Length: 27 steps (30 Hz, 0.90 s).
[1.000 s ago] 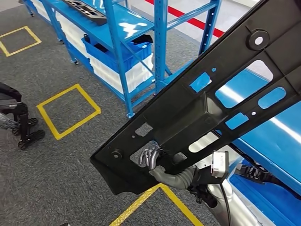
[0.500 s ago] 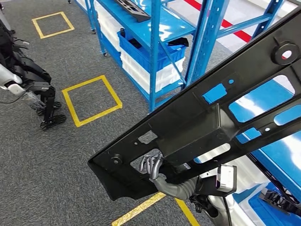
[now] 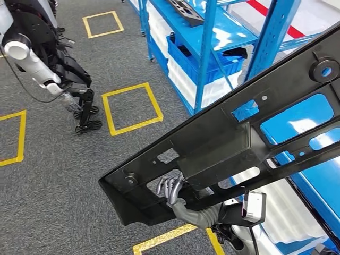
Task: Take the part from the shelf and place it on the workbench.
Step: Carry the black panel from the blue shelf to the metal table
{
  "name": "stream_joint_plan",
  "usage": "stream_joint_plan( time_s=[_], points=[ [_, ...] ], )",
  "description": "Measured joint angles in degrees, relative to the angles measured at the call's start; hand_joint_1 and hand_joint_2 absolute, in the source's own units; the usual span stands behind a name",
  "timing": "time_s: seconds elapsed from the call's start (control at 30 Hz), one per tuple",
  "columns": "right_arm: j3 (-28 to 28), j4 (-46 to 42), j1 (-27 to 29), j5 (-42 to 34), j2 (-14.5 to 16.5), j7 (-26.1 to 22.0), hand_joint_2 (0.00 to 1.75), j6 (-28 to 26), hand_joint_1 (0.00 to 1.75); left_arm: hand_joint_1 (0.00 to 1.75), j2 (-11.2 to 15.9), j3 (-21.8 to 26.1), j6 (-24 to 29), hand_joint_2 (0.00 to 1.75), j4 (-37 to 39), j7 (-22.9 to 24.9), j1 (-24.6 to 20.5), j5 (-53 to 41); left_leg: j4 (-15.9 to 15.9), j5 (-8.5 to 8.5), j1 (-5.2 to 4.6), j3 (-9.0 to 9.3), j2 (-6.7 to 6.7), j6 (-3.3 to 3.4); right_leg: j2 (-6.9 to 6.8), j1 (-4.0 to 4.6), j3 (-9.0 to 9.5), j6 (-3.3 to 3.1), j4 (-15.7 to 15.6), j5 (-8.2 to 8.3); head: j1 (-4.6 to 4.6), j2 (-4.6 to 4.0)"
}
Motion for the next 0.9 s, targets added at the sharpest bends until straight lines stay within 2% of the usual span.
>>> stream_joint_plan(
  time_s=[0.03,0.07,0.1,0.13,0.2,0.23,0.27,0.33,0.37,0.43,0.47,0.5,0.53,0.57,0.6,0.63,0.7,0.73,0.77,0.83,0.87,0.9],
  points=[
    [0.0,0.1,0.1,0.1,0.0,-0.1,1.75,0.1,1.75,0.00,0.0,0.0,0.0,1.75,0.0,0.0,0.0,-0.1,2.6,-0.65,0.14,-1.35,0.28,-0.14,-0.83,0.06,0.09,-0.04,0.0,-0.14,0.01,0.00],
    [0.1,0.3,0.1,0.1,0.0,-0.1,1.75,0.2,1.75,0.00,0.0,-0.1,-0.1,1.75,0.0,0.0,0.0,-0.2,3.3,-0.25,0.24,-1.74,0.47,-0.19,-1.58,0.10,0.22,-0.02,0.0,-0.31,0.01,0.00],
    [0.2,0.5,0.0,0.1,0.0,-0.1,1.75,0.4,1.75,0.00,-0.1,-0.1,-0.1,1.75,0.0,0.0,0.1,-0.2,1.6,1.22,0.30,-0.90,0.71,-0.14,-2.27,0.12,0.46,0.05,0.0,-0.51,0.01,0.00],
    [0.3,0.7,-0.2,0.2,0.1,-0.1,1.75,0.5,1.75,0.00,-0.1,-0.2,-0.1,1.75,0.0,0.0,0.2,-0.2,-2.1,3.35,0.27,0.96,1.33,0.03,-2.91,0.13,0.78,0.17,0.0,-0.76,0.01,0.00],
    [0.5,1.1,-0.7,0.3,0.2,-0.1,1.75,0.8,1.75,0.00,-0.1,-0.2,-0.2,1.75,0.0,0.0,0.0,-0.1,-9.1,5.96,-0.35,4.51,3.75,0.60,-4.05,0.27,1.32,0.55,0.0,-1.22,0.00,0.00],
    [0.7,1.3,-0.9,0.4,0.3,0.0,1.75,0.9,1.75,0.00,-0.2,-0.2,-0.2,1.75,0.0,-0.1,-0.1,-0.1,-11.0,6.35,-0.71,5.41,4.68,0.91,-4.59,0.36,1.46,0.78,-0.1,-1.39,0.00,0.00],
    [0.9,1.4,-1.2,0.5,0.3,0.1,1.75,1.0,1.75,0.00,-0.2,-0.1,-0.2,1.75,0.0,0.0,-0.2,0.0,-11.6,6.07,-1.07,5.57,5.05,1.17,-5.14,0.41,1.56,1.04,-0.2,-1.51,0.00,0.00],
    [1.5,1.8,-1.7,0.7,0.4,0.5,1.75,1.2,1.75,0.00,-0.2,-0.1,-0.3,1.75,0.0,0.1,0.0,0.1,-12.1,6.17,-1.18,5.61,4.08,1.74,-6.15,0.33,1.93,1.60,-0.4,-1.81,0.00,0.00],
    [1.8,1.9,-2.0,0.8,0.5,0.8,1.75,1.2,1.75,0.00,-0.3,-0.1,-0.4,1.75,0.0,0.2,0.1,0.0,-12.5,6.27,-1.08,5.84,3.52,2.06,-5.65,0.25,2.06,1.84,-0.1,-2.30,0.00,0.00],
    [2.4,2.3,-2.7,1.0,0.5,1.4,1.75,1.4,1.75,0.00,-0.3,0.0,-0.7,1.75,0.0,0.5,0.1,-0.1,-13.2,6.51,-0.75,6.36,2.41,2.66,-2.70,0.13,0.69,2.03,3.7,-4.73,0.07,0.00],
    [2.7,2.5,-3.0,1.0,0.4,1.7,1.75,1.4,1.75,0.00,-0.4,0.0,-0.7,1.75,0.0,0.6,0.0,-0.2,-13.3,6.49,-0.75,6.46,1.77,2.82,-0.94,0.13,-1.03,2.01,7.3,-6.44,0.12,0.00],
    [3.0,2.8,-3.1,1.1,0.4,1.9,1.75,1.5,1.75,0.00,-0.4,0.0,-0.8,1.75,0.0,0.6,-0.2,-0.2,-13.2,6.47,-0.76,6.48,1.05,2.93,0.07,0.14,-3.11,2.01,11.2,-7.98,0.16,0.00],
    [3.2,3.1,-3.2,1.2,0.3,2.0,1.75,1.5,1.75,0.00,-0.5,0.0,-0.8,1.75,0.0,0.6,-0.3,-0.2,-13.2,6.43,-0.77,6.53,0.26,2.98,0.49,0.14,-4.93,2.03,14.2,-8.74,0.17,0.00],
    [3.5,3.3,-3.3,1.2,0.3,2.1,1.75,1.5,1.75,0.00,-0.5,0.0,-0.8,1.75,0.0,0.7,-0.3,-0.2,-13.2,6.38,-0.78,6.62,-0.53,2.99,0.64,0.15,-5.96,2.06,15.5,-8.36,0.18,0.00],
    [3.7,3.6,-3.4,1.2,0.3,2.1,1.75,1.6,1.75,0.00,-0.5,0.0,-0.8,1.75,0.0,0.7,-0.3,-0.2,-13.2,6.31,-0.77,6.76,-1.34,2.95,0.77,0.14,-5.93,2.07,14.4,-6.72,0.18,0.00],
    [3.8,3.7,-3.6,1.1,0.3,2.0,1.75,1.6,1.75,0.00,-0.5,0.0,-0.8,1.75,0.0,0.7,-0.2,-0.2,-13.1,6.20,-0.73,6.93,-2.15,2.85,1.17,0.10,-4.95,2.07,11.2,-4.16,0.18,0.00],
    [4.1,4.0,-3.9,0.8,0.2,2.0,1.75,1.7,1.75,0.00,-0.7,0.0,-0.9,1.75,0.0,0.7,-0.3,-0.3,-12.7,5.90,-0.59,6.90,-3.65,2.48,3.73,-0.13,-2.34,1.98,4.0,-0.12,0.17,0.00],
    [4.3,4.2,-4.0,0.7,0.2,1.9,1.75,1.7,1.75,0.00,-0.8,0.0,-1.0,1.75,0.0,0.8,-0.4,-0.5,-12.5,5.84,-0.50,6.65,-4.33,2.23,4.93,-0.19,-1.56,1.90,1.8,0.69,0.15,0.00],
    [4.5,4.3,-4.1,0.6,0.1,1.9,1.75,1.8,1.75,0.00,-0.8,0.0,-1.0,1.75,0.0,0.9,-0.5,-0.8,-12.4,5.86,-0.38,6.35,-4.97,1.98,5.69,-0.19,-1.26,1.77,0.9,0.66,0.14,0.00],
    [4.7,4.5,-4.3,0.3,0.0,1.6,1.75,1.8,1.75,0.00,-0.9,-0.1,-1.2,1.75,0.0,1.2,-0.3,-1.6,-12.3,5.99,-0.12,5.96,-6.14,1.50,4.91,-0.09,-1.05,1.39,0.4,0.54,0.10,0.00],
    [4.8,4.6,-4.5,0.2,0.0,1.3,1.75,1.9,1.75,0.00,-1.0,-0.2,-1.2,1.75,0.0,1.4,-0.2,-1.9,-12.1,5.78,-0.13,5.83,-5.76,1.29,4.22,-0.12,-0.86,1.13,0.3,0.56,0.09,0.00],
    [4.9,4.6,-4.7,0.1,0.0,1.1,1.75,1.9,1.75,0.00,-1.1,-0.2,-1.2,1.75,0.0,1.5,-0.2,-2.1,-11.1,5.17,-0.18,5.40,-4.64,1.04,3.47,-0.18,-0.64,0.84,0.1,0.56,0.07,0.00]
  ],
)
